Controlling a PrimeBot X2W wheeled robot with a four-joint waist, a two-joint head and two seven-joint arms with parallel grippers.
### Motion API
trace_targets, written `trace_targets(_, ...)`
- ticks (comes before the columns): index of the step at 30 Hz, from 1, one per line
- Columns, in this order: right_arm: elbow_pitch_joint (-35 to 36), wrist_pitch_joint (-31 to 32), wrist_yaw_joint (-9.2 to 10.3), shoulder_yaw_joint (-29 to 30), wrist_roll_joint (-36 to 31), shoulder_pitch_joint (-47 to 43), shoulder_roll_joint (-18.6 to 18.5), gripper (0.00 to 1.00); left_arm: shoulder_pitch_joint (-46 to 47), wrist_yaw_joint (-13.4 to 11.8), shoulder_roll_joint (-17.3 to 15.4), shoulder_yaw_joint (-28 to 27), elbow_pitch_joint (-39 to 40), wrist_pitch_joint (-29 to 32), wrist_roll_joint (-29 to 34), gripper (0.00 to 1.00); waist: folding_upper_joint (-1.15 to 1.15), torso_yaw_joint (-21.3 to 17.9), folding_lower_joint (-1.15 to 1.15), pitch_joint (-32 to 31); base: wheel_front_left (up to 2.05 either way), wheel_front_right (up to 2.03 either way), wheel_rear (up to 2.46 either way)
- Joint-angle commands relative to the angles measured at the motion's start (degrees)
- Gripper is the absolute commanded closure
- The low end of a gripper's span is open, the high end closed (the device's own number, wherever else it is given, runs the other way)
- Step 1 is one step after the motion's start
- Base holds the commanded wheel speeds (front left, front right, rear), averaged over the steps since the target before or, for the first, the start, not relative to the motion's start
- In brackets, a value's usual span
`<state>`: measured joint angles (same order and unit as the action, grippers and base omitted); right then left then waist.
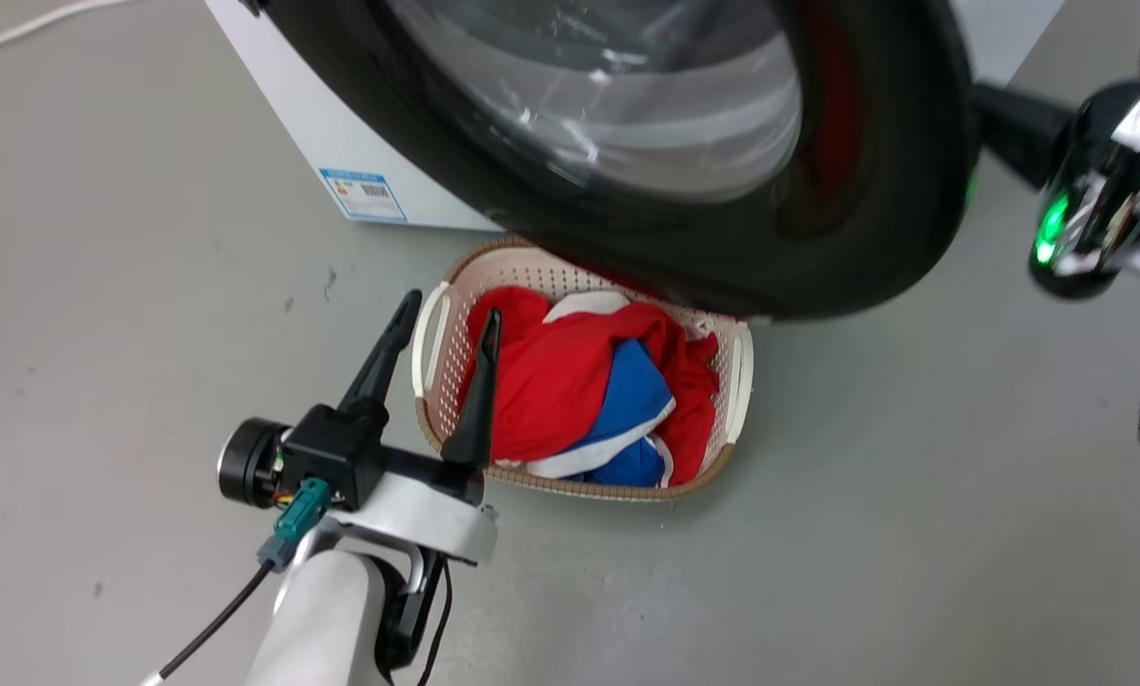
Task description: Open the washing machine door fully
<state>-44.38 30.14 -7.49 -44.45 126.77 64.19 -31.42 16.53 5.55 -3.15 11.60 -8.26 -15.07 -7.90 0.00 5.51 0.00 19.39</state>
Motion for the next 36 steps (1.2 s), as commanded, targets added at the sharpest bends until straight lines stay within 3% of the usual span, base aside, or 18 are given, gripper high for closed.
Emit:
trace_targets(1, 3.48, -0.33, -0.01, -1.34, 1.09, -3.75, -0.36, 1.00, -1.43, 0.08, 0.03, 0.07, -0.47, -0.15, -0.13, 0.00, 0.00, -0.20, 0.00, -2.69, 0.00, 0.00, 0.00)
trace_targets(12, 21.57, -6.88, -0.02, -8.88, 6.60, -15.94, -4.68, 1.00, -5.78, 0.40, -0.34, 0.61, -2.25, -0.15, 0.19, 0.00, 0.00, 0.75, 0.00, -10.05, 0.00, 0.00, 0.00)
trace_targets(22, 34.85, -12.86, -0.08, -16.60, 8.60, -18.47, -6.16, 1.00, -7.49, 0.40, -0.42, 1.16, -2.70, -0.15, 0.03, 0.00, 0.00, 2.30, 0.00, -12.20, 0.00, 0.00, 0.00)
trace_targets(29, 38.65, -16.89, -0.08, -20.16, 7.98, -18.82, -4.25, 1.00, -8.11, 0.29, -0.29, 1.60, -2.89, -0.15, -0.23, 0.00, 0.00, 2.95, 0.00, -12.96, 0.00, 0.00, 0.00)
trace_targets(36, 37.94, -23.11, -0.07, -20.49, 5.72, -20.73, -3.69, 1.00, -8.79, 0.10, -0.20, 1.46, -3.12, -0.15, -1.03, 0.00, 0.00, 2.92, 0.00, -14.14, 0.00, 0.00, 0.00)
